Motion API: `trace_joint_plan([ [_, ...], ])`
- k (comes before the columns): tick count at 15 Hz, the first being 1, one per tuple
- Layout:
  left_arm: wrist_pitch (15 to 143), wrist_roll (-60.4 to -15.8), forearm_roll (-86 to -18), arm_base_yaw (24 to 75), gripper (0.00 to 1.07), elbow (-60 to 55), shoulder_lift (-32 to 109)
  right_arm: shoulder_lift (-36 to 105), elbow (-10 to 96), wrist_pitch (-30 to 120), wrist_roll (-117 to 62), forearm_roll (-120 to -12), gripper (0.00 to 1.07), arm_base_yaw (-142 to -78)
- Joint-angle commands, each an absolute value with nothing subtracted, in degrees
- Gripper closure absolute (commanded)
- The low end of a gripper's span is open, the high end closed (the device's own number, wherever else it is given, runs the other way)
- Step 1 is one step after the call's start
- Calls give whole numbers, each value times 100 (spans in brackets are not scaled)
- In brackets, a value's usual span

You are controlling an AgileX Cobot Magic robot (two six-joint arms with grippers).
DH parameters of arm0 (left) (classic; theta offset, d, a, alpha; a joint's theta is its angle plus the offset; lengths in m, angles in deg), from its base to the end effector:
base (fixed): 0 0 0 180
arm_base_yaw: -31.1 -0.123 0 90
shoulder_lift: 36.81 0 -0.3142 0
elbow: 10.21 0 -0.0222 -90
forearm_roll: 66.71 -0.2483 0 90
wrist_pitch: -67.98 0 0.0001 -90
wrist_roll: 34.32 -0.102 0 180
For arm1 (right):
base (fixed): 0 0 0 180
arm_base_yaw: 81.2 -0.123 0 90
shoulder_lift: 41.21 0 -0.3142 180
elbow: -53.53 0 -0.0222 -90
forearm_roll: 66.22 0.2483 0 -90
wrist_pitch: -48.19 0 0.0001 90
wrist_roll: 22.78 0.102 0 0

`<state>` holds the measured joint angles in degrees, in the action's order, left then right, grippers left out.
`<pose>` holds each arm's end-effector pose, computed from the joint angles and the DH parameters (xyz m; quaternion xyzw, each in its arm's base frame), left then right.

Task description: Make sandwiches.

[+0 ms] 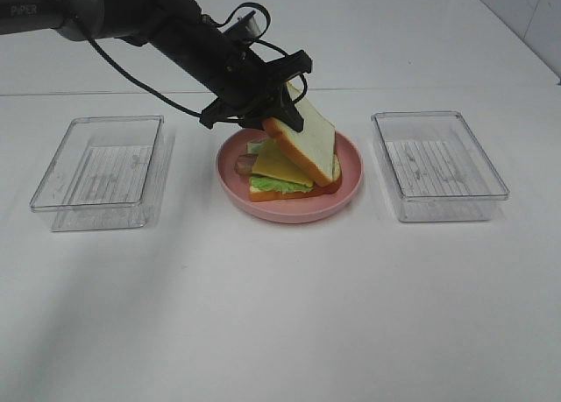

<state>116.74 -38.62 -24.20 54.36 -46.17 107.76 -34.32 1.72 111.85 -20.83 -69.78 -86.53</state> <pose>0.4793 -0.2625 0.1719 0.0420 0.9306 -0.3400 0.1286 -0.0247 -0.0080 0.2541 -0.0245 0.8754 -0.0004 0.4828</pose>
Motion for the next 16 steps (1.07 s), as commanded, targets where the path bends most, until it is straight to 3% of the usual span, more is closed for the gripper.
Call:
trace_joint_plan([
  [1, 11554, -3770, -2523, 5459, 94, -4651, 10804, -3604, 149, 11122, -2152, -6995, 8, -8613],
  [4, 11674, -3403, -2913, 5459, 22, -4680, 10804, -3604, 149, 11122, -2152, -6995, 8, -8613],
  [6, 11788, -3398, -2981, 5459, 5, -4789, 10804, -3604, 149, 11122, -2152, -6995, 8, -8613],
  [8, 12132, -3300, -3119, 5459, 5, -5224, 10804, -3604, 149, 11122, -2152, -6995, 8, -8613],
  [10, 12442, -2893, -3537, 5459, 5, -5556, 10804, -3604, 149, 11122, -2152, -6995, 8, -8613],
  [12, 13232, -2366, -4603, 5459, 5, -6135, 10804, -3604, 149, 11122, -2152, -6995, 8, -8613],
  [16, 14344, -2303, -5565, 5459, 5, -6989, 10741, -3604, 149, 11122, -2152, -6995, 8, -8613],
])
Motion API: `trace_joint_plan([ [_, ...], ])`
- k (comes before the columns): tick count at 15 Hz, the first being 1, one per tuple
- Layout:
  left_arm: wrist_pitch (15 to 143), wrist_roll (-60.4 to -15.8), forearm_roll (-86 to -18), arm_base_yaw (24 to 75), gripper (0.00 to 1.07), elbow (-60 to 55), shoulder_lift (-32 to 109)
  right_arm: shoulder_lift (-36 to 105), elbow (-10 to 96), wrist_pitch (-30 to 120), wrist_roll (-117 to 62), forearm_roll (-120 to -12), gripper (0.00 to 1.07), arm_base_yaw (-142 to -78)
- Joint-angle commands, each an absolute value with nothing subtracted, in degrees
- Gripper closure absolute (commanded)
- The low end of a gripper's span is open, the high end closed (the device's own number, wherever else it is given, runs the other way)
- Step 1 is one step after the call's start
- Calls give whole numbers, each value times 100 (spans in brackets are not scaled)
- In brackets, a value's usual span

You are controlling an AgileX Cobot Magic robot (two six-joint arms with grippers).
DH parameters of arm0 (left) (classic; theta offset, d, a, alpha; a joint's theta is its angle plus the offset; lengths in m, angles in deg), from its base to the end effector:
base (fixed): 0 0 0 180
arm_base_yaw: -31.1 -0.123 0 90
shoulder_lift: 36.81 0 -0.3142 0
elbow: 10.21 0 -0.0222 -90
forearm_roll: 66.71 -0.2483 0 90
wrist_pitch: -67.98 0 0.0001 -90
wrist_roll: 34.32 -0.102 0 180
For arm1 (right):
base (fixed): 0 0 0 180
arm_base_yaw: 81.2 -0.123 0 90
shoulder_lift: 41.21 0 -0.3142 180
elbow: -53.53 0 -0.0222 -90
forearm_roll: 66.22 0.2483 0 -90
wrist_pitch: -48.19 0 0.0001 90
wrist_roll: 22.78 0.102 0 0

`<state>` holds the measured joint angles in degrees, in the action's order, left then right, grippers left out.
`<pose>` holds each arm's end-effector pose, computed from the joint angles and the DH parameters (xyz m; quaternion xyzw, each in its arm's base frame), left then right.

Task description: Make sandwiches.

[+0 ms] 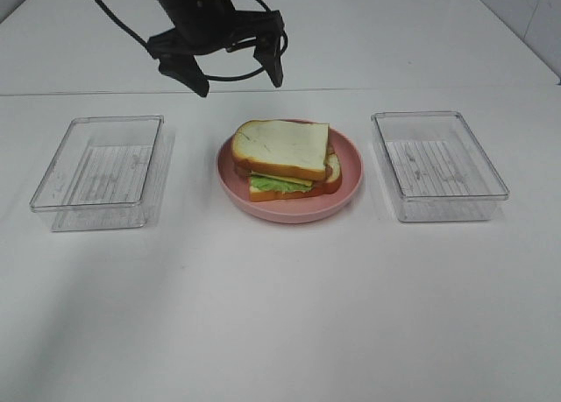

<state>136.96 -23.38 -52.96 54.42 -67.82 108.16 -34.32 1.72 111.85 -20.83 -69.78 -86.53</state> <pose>0.4915 -0.2365 0.2462 0.0858 0.9681 -0.1729 0.1597 -0.0247 -0.0080 0.2541 -0.0245 0.8754 -0.0004 0.4828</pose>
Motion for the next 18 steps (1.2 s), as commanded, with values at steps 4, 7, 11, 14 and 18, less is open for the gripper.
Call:
trace_joint_plan([
  [4, 14344, -2372, -6110, 5459, 6, -6966, 10260, -3604, 149, 11122, -2152, -6995, 8, -8613],
  [7, 14344, -2447, -6345, 5408, 6, -6599, 9744, -3604, 149, 11122, -2152, -6995, 8, -8613],
  [11, 14344, -2807, -6476, 4806, 6, -4920, 8438, -3604, 149, 11122, -2152, -6995, 8, -8613],
  [14, 14344, -2848, -6717, 4411, 6, -4095, 7716, -3604, 149, 11122, -2152, -6995, 8, -8613],
  [18, 14332, -2916, -6786, 3689, 6, -2497, 6507, -3604, 149, 11122, -2152, -6995, 8, -8613],
])
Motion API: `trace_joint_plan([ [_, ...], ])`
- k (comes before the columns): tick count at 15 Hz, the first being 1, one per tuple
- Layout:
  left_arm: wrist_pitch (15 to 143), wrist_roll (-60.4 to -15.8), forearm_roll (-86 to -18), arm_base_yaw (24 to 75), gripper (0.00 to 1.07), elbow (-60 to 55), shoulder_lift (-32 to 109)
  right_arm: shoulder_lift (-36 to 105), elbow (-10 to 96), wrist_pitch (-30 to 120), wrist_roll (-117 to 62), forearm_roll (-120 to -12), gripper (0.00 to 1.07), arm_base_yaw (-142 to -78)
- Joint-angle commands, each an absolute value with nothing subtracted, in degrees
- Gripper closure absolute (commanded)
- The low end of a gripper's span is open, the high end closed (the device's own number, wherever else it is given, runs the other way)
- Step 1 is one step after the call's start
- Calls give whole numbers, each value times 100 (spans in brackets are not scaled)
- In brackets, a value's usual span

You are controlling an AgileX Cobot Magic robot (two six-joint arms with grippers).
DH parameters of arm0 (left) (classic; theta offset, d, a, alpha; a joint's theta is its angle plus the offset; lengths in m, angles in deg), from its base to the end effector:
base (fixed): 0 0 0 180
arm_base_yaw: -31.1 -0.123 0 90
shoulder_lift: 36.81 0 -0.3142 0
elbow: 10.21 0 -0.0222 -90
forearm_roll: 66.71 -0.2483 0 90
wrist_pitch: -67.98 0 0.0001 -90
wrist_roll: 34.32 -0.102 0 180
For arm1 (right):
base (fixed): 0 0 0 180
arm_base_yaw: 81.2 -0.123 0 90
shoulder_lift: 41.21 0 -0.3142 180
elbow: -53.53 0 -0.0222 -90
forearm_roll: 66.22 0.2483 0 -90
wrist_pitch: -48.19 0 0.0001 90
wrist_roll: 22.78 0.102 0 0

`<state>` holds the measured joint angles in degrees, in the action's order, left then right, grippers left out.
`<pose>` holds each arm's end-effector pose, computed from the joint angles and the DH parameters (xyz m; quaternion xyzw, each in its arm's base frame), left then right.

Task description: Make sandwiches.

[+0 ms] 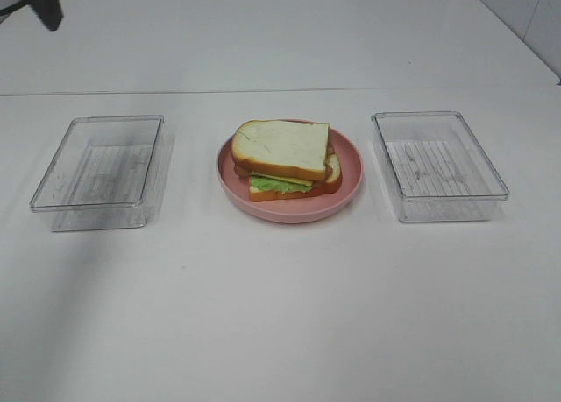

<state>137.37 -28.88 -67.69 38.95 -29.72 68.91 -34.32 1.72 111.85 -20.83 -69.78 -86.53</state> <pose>0.3702 -0.0494 0.3711 0.0218 0.9771 -0.0160 0.2109 -0.0247 -0.0080 0.2541 -0.0245 0.8754 -0.0004 0.4828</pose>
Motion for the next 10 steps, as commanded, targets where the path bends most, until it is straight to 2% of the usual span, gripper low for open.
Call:
trace_joint_plan([
  [1, 14292, -2991, -6786, 3437, 6, -1895, 5957, -3604, 149, 11122, -2152, -6995, 8, -8613],
  [4, 14120, -3094, -6786, 3030, 6, -875, 4966, -3604, 149, 11122, -2152, -6995, 8, -8613],
  [5, 14000, -3117, -6786, 2835, 6, -291, 4215, -3604, 149, 11122, -2152, -6995, 8, -8613],
  [8, 13777, -3140, -6820, 2755, 6, 655, 2955, -3604, 149, 11122, -2152, -6995, 8, -8613],
  [10, 13570, -3140, -6820, 2755, 6, 1457, 1603, -3604, 149, 11122, -2152, -6995, 8, -8613],
])
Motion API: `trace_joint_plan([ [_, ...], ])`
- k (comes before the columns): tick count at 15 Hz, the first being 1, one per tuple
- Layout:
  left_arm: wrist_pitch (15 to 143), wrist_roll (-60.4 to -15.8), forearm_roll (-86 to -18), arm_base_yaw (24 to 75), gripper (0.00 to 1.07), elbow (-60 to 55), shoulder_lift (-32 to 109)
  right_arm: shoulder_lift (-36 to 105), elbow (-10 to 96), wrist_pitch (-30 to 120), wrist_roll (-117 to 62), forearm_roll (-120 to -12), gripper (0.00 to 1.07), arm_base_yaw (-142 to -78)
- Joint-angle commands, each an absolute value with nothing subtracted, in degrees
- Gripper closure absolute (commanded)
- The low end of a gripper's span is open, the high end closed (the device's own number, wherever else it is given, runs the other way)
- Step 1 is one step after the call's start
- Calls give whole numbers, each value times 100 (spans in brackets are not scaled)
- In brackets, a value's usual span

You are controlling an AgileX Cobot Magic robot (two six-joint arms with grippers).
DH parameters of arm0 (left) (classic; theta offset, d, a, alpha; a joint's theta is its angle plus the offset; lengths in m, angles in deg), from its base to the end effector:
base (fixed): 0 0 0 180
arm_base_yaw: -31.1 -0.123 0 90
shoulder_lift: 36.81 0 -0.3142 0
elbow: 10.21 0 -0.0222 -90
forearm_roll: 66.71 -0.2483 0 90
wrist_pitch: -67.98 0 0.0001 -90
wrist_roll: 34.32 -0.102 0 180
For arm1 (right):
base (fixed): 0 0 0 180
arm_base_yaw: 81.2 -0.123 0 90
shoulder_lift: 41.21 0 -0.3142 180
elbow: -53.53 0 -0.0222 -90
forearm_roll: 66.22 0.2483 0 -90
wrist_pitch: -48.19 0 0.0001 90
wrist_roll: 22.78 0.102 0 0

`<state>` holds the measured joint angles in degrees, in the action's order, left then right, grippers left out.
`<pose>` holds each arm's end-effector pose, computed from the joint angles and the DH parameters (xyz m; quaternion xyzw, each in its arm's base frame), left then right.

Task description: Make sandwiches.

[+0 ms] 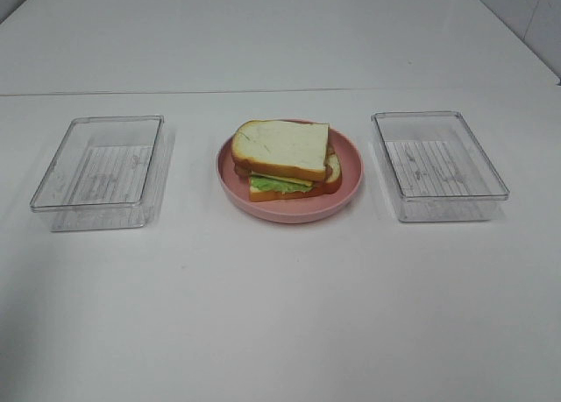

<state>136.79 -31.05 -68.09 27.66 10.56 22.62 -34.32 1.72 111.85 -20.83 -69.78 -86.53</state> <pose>0.1331 0.0103 0.3702 -0.0552 0.9620 0.0124 0.2671 -0.0247 -0.0080 0.2541 -0.0245 0.8754 -0.0004 0.4828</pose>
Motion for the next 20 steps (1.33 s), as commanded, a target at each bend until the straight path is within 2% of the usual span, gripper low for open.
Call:
trace_joint_plan([
  [1, 13553, -3128, -6820, 2755, 6, 1577, 1368, -3604, 149, 11122, -2152, -6995, 8, -8613],
  [5, 13582, -3111, -6797, 2755, 6, 2454, -993, -3604, 149, 11122, -2152, -6995, 8, -8613],
  [9, 13662, -3432, -6803, 2755, 6, 2620, -2505, -3604, 149, 11122, -2152, -6995, 8, -8613],
  [11, 13662, -3432, -6832, 2755, 6, 2631, -2992, -3604, 149, 11122, -2152, -6995, 8, -8613],
  [16, 13376, -3432, -6236, 2761, 6, 3542, -3124, -3604, 149, 11122, -2152, -6995, 8, -8613],
  [18, 13066, -3587, -5989, 2761, 6, 3743, -3124, -3592, 149, 11122, -2152, -6989, 8, -8613],
  [20, 13015, -3581, -6006, 2761, 6, 3760, -3119, -3592, 149, 11122, -2152, -6989, 8, -8613],
])
